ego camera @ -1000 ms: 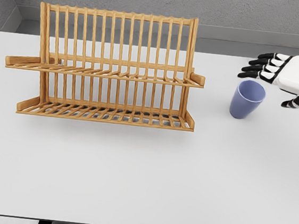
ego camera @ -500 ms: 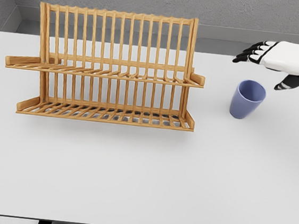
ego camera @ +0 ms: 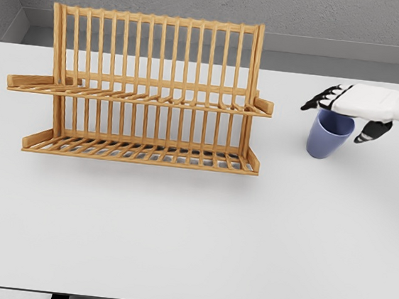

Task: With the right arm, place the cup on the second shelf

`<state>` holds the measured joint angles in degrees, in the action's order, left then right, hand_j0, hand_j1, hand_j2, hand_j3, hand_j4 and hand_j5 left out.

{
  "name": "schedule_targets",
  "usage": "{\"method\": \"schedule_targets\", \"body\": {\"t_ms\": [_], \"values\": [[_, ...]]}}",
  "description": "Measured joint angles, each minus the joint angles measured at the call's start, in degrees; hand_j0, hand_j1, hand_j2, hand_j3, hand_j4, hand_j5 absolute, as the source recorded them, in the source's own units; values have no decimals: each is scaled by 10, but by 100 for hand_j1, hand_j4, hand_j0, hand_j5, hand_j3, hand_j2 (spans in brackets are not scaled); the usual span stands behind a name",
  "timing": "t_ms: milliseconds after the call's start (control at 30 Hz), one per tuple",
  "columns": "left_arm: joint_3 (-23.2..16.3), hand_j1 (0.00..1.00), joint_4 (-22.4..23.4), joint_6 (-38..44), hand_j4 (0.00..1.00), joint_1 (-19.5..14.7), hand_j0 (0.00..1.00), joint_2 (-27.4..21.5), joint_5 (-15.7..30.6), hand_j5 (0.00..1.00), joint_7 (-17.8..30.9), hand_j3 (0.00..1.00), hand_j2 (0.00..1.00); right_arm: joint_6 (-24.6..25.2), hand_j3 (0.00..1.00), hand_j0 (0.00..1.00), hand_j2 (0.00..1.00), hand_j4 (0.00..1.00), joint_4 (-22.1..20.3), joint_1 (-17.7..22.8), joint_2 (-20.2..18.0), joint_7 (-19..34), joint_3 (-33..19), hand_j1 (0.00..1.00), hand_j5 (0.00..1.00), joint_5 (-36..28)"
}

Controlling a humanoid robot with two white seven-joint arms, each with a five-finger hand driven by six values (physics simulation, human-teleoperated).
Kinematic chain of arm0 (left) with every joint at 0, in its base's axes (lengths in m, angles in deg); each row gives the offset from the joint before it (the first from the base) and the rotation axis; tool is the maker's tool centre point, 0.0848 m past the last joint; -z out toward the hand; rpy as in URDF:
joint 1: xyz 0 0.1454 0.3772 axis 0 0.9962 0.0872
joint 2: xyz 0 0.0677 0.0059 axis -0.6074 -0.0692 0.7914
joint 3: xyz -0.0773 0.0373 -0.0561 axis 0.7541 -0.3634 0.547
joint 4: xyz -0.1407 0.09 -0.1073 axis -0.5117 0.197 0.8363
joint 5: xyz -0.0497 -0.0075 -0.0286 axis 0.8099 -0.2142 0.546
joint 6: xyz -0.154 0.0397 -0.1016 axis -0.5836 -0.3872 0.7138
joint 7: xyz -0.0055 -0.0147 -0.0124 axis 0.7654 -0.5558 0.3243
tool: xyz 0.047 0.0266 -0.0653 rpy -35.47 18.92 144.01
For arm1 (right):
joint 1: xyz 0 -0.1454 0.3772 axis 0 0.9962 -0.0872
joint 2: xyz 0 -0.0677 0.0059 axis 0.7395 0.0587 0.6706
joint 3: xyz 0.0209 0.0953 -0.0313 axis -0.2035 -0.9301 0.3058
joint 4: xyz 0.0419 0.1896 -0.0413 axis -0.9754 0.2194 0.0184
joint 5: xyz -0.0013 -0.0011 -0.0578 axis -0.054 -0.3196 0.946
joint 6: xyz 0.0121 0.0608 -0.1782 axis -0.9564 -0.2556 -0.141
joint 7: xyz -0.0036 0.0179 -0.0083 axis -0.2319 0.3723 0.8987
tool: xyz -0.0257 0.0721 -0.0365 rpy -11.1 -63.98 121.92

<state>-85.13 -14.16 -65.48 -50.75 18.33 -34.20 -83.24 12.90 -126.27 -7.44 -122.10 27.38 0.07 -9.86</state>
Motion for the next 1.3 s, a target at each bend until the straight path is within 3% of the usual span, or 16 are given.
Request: {"method": "schedule_targets", "body": {"t_ms": [500, 800, 1300], "values": [[0, 100, 0, 0, 100, 0, 100, 0, 0, 100, 0, 100, 100, 0, 100, 100, 100, 100, 5, -3, 17, 0, 17, 100, 100, 1], [0, 100, 0, 0, 100, 0, 100, 0, 0, 100, 0, 100, 100, 0, 100, 100, 100, 100, 36, -18, 22, 0, 16, 100, 100, 25], [0, 100, 0, 0, 100, 0, 100, 0, 0, 100, 0, 100, 100, 0, 100, 100, 100, 100, 33, -16, 31, 0, 23, 100, 100, 30]]}}
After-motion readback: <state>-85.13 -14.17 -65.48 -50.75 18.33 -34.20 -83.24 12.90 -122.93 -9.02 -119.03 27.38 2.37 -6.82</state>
